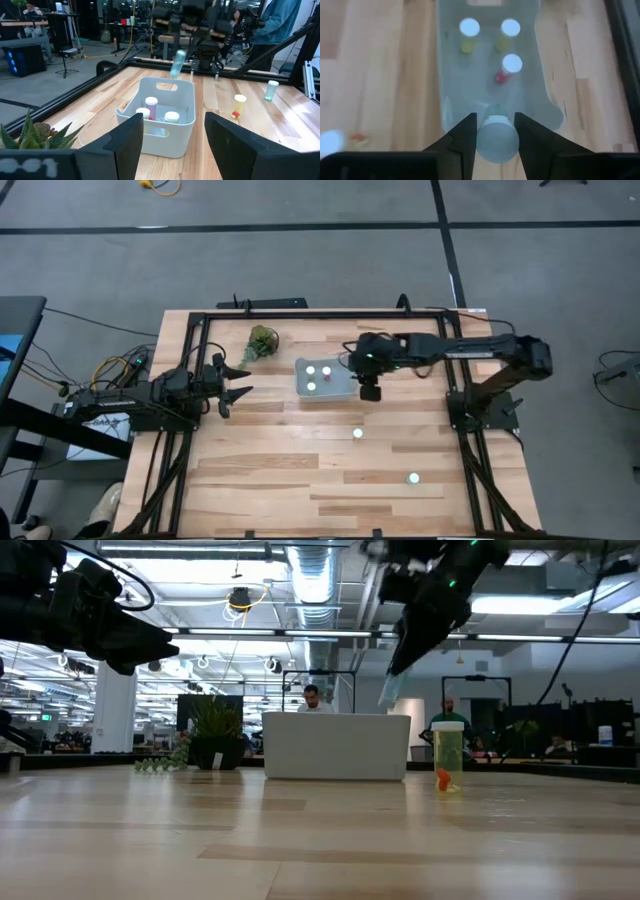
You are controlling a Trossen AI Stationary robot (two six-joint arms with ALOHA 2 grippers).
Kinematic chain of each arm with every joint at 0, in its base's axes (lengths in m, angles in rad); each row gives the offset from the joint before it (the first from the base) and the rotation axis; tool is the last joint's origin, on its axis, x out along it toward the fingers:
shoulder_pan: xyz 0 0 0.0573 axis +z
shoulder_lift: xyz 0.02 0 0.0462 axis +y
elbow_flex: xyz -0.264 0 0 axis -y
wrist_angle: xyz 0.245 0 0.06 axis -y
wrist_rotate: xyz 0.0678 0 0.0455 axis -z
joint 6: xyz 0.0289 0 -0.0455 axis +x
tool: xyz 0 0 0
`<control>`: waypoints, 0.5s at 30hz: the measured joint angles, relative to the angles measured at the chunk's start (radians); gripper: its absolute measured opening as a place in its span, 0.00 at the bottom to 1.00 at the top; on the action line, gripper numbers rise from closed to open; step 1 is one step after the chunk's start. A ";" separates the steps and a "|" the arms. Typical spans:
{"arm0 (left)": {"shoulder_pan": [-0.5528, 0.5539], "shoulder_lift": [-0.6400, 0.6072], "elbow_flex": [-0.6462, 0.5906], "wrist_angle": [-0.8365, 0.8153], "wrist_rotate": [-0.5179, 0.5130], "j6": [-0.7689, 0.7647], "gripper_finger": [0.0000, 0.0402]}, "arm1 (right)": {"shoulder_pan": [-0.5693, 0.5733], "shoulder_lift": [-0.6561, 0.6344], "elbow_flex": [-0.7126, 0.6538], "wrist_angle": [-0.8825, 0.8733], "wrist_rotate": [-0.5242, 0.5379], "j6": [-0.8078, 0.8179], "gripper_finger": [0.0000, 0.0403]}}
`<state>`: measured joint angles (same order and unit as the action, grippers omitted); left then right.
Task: Pick and place pill bottles into a basket
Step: Put the top blue pill bottle into the gray bin
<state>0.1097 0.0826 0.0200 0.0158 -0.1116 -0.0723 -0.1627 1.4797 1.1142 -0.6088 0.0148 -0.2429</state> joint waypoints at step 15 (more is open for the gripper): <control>0.000 0.001 0.000 0.000 0.001 0.000 0.50 | -0.075 0.330 0.288 -0.200 -0.039 -0.157 0.28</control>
<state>0.1097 0.0834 0.0200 0.0162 -0.1106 -0.0723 -0.2375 1.8098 1.4025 -0.8090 -0.0244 -0.3996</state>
